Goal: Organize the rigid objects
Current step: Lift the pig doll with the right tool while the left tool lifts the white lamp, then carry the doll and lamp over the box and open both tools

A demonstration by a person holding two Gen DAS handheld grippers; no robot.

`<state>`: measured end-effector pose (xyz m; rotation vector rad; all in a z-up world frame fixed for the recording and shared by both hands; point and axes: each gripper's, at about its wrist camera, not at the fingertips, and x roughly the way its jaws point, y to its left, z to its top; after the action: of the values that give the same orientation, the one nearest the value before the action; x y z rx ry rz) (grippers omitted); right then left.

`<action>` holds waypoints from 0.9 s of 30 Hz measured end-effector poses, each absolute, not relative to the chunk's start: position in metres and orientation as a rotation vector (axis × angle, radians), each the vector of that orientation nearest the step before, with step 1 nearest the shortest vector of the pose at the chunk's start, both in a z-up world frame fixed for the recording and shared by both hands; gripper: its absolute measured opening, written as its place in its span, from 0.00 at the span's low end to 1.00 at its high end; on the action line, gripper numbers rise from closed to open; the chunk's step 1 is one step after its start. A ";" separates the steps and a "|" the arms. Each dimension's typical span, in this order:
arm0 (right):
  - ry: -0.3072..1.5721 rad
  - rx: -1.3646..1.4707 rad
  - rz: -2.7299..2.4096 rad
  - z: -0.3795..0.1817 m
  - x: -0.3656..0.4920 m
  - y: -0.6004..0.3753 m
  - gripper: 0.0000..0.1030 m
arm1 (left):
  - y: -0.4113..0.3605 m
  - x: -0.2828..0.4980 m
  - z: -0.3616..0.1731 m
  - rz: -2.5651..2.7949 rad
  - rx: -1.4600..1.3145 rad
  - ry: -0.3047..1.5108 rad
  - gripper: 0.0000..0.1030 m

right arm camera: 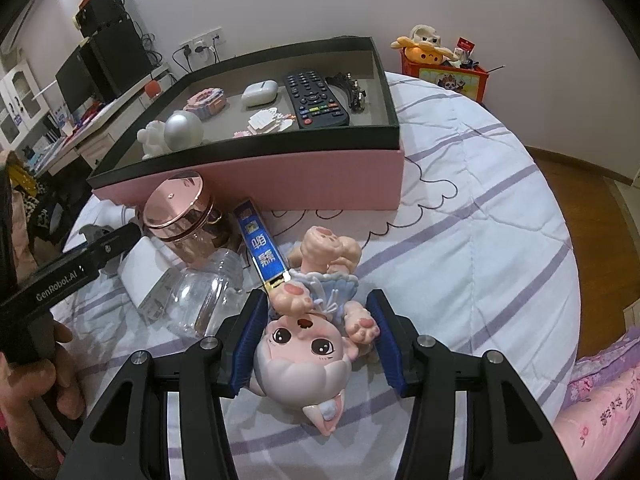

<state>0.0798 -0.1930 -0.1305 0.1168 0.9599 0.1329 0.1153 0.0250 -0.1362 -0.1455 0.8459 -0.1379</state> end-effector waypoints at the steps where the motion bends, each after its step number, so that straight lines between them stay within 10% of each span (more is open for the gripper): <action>1: 0.957 0.122 0.133 -0.129 0.078 -0.195 0.51 | 0.026 0.112 -0.135 -0.132 -0.140 0.841 0.59; 27: 0.772 0.113 0.206 -0.035 0.073 -0.190 0.50 | 0.036 0.110 -0.038 -0.154 -0.100 0.692 0.59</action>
<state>0.0730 -0.1904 -0.0355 0.1134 0.7719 0.2057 0.1098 0.0358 -0.0376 -0.0998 0.6916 -0.1543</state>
